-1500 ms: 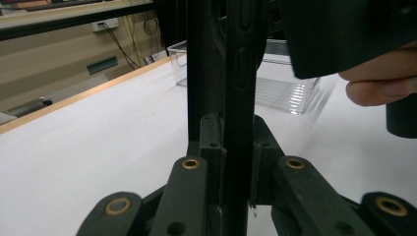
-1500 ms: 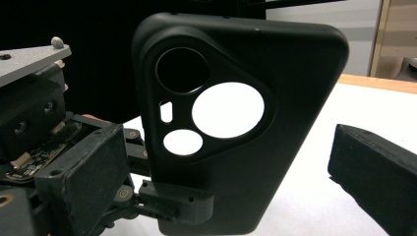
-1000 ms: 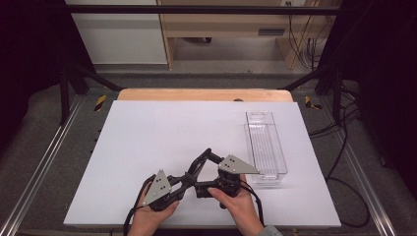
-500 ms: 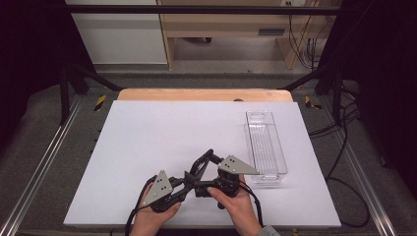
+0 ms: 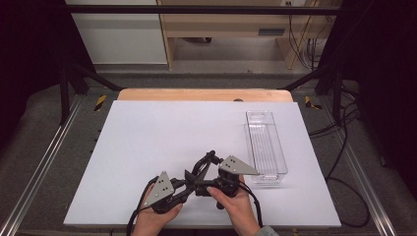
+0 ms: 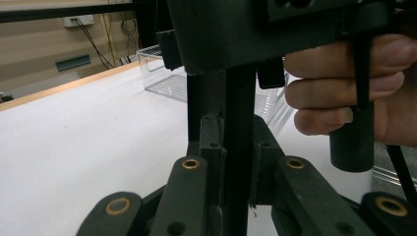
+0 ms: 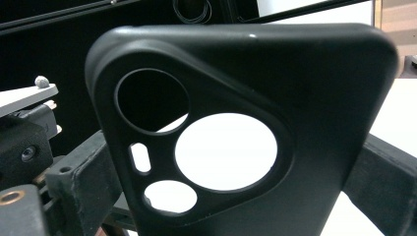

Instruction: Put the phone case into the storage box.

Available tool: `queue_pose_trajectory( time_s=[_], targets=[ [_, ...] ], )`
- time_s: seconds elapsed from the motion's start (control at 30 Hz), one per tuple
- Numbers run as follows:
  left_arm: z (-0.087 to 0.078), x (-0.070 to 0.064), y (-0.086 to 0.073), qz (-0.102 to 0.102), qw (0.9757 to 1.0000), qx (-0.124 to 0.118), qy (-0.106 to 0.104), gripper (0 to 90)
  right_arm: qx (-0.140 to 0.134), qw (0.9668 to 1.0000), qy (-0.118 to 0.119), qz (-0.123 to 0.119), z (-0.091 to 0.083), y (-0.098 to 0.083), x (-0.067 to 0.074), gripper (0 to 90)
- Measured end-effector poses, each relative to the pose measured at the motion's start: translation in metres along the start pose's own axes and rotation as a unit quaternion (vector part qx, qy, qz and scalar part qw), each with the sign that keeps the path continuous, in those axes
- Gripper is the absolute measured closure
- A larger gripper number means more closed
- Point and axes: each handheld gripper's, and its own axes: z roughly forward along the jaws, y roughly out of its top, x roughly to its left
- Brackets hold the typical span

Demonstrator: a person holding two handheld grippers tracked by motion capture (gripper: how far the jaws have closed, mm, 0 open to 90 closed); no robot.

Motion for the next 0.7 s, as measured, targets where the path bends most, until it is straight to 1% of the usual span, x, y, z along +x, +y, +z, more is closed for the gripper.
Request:
queue_pose_trajectory(
  time_s=[0.3,0.7],
  targets=[
    [0.0011,-0.0013,0.0000,-0.003,1.0000,-0.001,-0.001,80.6,-0.006,1.0000,-0.003,0.005,-0.0012,-0.0007,0.0008,10.6],
    [0.0004,-0.0001,-0.0014,-0.007,1.0000,0.000,0.001,80.5,-0.002,1.0000,-0.007,0.003,-0.0001,-0.0007,0.0012,12.6]
  ],
)
